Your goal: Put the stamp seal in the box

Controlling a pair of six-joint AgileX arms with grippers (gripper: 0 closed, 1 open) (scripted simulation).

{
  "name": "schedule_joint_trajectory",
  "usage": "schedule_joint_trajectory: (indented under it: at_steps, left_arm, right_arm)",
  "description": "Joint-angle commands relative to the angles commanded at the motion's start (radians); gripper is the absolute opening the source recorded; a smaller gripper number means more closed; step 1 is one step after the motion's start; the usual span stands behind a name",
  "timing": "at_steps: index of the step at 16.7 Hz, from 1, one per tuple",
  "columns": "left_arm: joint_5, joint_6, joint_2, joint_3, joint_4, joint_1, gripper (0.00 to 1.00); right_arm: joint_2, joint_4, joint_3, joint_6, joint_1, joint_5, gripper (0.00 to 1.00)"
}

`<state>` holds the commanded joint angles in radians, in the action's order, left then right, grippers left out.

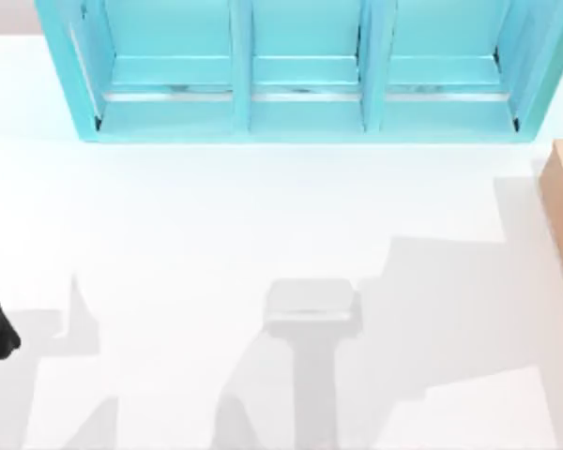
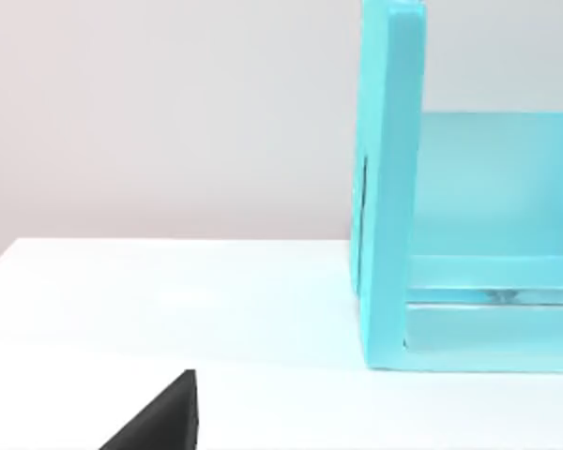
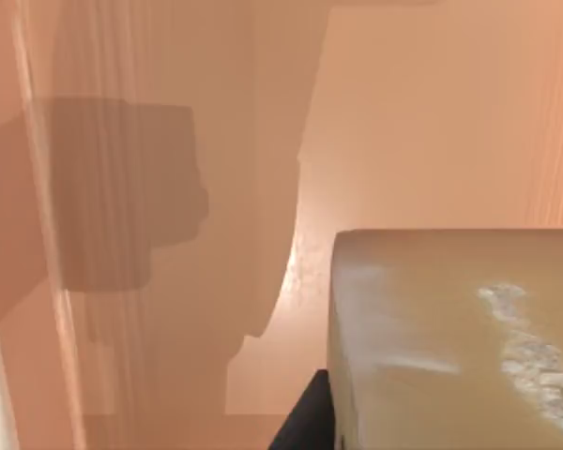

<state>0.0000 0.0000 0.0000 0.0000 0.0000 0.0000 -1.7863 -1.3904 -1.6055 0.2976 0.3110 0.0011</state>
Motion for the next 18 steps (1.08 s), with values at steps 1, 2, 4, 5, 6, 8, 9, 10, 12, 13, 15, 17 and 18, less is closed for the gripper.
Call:
schedule_joint_trajectory:
  at_steps: [1,2,4,5,6,8,9,10,12,13,15,17,18]
  left_arm:
    - [0.0,0.0,0.0,0.0,0.0,0.0,1.0]
    - [0.0,0.0,0.0,0.0,0.0,0.0,1.0]
    - [0.0,0.0,0.0,0.0,0.0,0.0,1.0]
    - [0.0,0.0,0.0,0.0,0.0,0.0,1.0]
    - [0.0,0.0,0.0,0.0,0.0,0.0,1.0]
    - [0.0,0.0,0.0,0.0,0.0,0.0,1.0]
    - [0.0,0.0,0.0,0.0,0.0,0.0,1.0]
    - [0.0,0.0,0.0,0.0,0.0,0.0,1.0]
    - [0.0,0.0,0.0,0.0,0.0,0.0,1.0]
    - [0.0,0.0,0.0,0.0,0.0,0.0,1.0]
    - [0.0,0.0,0.0,0.0,0.0,0.0,1.0]
    - [0.0,0.0,0.0,0.0,0.0,0.0,1.0]
    - [0.0,0.0,0.0,0.0,0.0,0.0,1.0]
  right_arm:
    - [-0.004,-0.002,-0.002,-0.003,-0.004,0.001,0.0]
    - [-0.004,0.001,0.001,-0.003,-0.004,0.0,0.0]
    - [-0.004,0.038,0.037,-0.002,-0.005,-0.002,0.0]
    - [-0.004,0.069,0.065,-0.003,-0.005,-0.002,0.0]
    - [-0.005,0.105,0.097,-0.004,-0.004,-0.003,0.0]
    - [-0.008,0.181,0.168,-0.004,-0.004,-0.003,0.0]
    - [-0.011,0.214,0.199,-0.004,-0.004,-0.002,0.0]
    - [-0.013,0.238,0.223,-0.004,-0.004,-0.001,0.0]
    - [-0.015,0.255,0.24,-0.004,-0.004,0.0,0.0]
    - [-0.015,0.255,0.24,-0.004,-0.004,0.0,0.0]
    - [-0.015,0.255,0.24,-0.004,-0.004,0.0,0.0]
    - [-0.015,0.255,0.24,-0.004,-0.004,0.0,0.15]
    - [-0.015,0.255,0.24,-0.004,-0.004,0.0,0.23]
